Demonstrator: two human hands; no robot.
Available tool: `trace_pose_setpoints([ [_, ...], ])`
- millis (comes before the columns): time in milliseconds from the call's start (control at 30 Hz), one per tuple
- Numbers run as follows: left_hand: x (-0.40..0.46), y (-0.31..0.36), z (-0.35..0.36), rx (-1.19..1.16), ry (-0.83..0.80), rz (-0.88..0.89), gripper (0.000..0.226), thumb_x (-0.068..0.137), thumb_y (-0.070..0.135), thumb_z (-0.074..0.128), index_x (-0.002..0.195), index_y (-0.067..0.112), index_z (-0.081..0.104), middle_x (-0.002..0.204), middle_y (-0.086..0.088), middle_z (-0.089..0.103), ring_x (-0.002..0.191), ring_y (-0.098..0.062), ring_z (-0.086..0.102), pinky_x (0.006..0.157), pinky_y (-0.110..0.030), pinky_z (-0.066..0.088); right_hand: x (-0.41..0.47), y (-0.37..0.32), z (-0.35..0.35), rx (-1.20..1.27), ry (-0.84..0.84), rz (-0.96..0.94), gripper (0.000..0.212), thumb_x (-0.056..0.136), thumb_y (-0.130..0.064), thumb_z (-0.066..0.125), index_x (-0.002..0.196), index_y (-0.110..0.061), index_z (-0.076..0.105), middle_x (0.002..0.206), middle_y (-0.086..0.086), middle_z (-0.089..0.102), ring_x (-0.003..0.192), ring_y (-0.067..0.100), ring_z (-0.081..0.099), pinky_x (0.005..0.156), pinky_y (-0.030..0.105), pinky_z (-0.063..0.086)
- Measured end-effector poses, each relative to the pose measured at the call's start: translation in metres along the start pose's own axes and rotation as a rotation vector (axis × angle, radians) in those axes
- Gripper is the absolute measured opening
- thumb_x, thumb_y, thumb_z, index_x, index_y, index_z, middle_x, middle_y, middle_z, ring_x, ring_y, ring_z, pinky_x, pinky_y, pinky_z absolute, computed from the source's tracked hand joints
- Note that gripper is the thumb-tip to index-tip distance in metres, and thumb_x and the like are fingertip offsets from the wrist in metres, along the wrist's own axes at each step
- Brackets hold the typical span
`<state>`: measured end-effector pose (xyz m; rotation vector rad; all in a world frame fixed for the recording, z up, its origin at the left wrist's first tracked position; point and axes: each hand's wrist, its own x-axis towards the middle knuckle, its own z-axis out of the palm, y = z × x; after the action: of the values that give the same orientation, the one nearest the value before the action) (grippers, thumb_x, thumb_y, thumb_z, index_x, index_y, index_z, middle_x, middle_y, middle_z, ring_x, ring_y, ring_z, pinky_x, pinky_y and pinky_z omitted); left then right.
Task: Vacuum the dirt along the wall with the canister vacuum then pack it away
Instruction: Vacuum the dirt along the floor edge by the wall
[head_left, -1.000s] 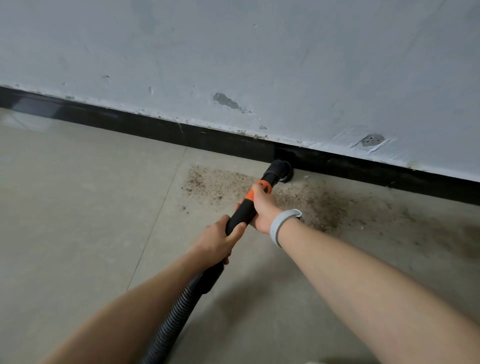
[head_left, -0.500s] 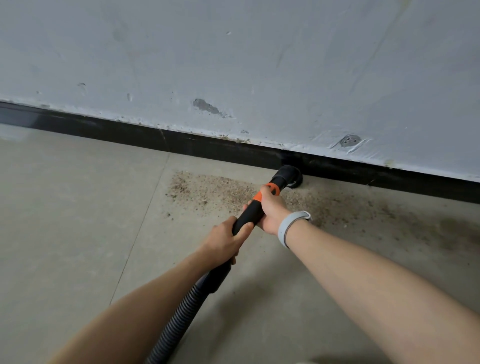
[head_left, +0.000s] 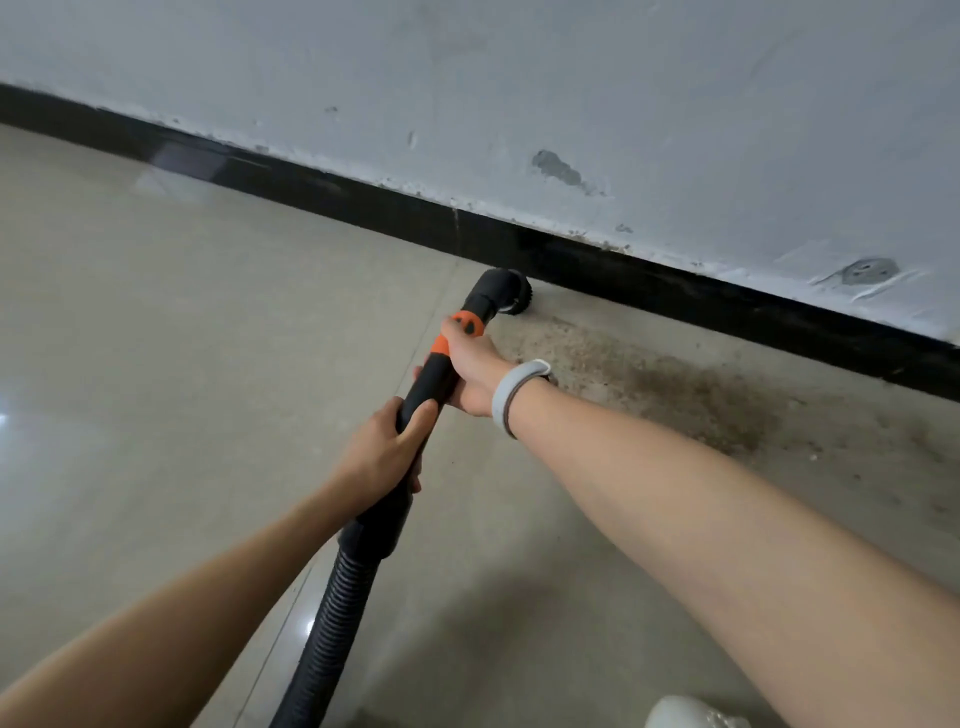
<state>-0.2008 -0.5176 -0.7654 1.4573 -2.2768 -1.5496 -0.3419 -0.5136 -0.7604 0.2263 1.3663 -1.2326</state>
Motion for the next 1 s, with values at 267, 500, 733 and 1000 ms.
trace_pose_setpoints([
  [267,-0.011,-0.027,-0.03,-0.108,0.109,-0.078,0.031,0.097,0.033,0.043,0.075,0.012,0.039,0.051,-0.008,0.055,0.035,-0.018,0.057,0.036,-0.019,0.041,0.009,0.018,0.057,-0.15,-0.081,-0.002,0.03,0.099,-0.035,0.042,0.083,-0.009,0.038,0.077,0.008,0.051,0.059,0.023,0.058,0.073,0.04,0.052],
  [500,0.001,-0.019,-0.034,-0.076,0.068,-0.086,0.032,0.097,0.037,0.043,0.078,0.011,0.04,0.055,-0.009,0.056,0.037,-0.019,0.058,0.037,-0.021,0.044,0.011,0.009,0.054,-0.133,-0.063,-0.008,0.032,0.099,-0.036,0.04,0.081,-0.01,0.038,0.08,0.009,0.052,0.059,0.022,0.058,0.067,0.037,0.051],
  [733,0.01,-0.008,-0.036,0.02,-0.008,-0.038,0.032,0.095,0.04,0.042,0.078,0.013,0.042,0.049,-0.002,0.058,0.039,-0.018,0.059,0.041,-0.022,0.044,0.007,-0.001,0.043,-0.061,-0.002,0.005,0.03,0.099,-0.037,0.039,0.103,-0.007,0.041,0.082,0.008,0.052,0.061,0.022,0.059,0.068,0.036,0.053],
  [1000,0.003,-0.005,-0.026,0.094,-0.08,-0.02,0.034,0.096,0.042,0.04,0.081,0.011,0.044,0.049,-0.001,0.059,0.04,-0.018,0.061,0.039,-0.018,0.043,0.0,0.006,0.018,-0.003,-0.008,0.027,0.027,0.098,-0.035,0.04,0.099,-0.008,0.039,0.087,0.011,0.052,0.069,0.025,0.062,0.073,0.039,0.055],
])
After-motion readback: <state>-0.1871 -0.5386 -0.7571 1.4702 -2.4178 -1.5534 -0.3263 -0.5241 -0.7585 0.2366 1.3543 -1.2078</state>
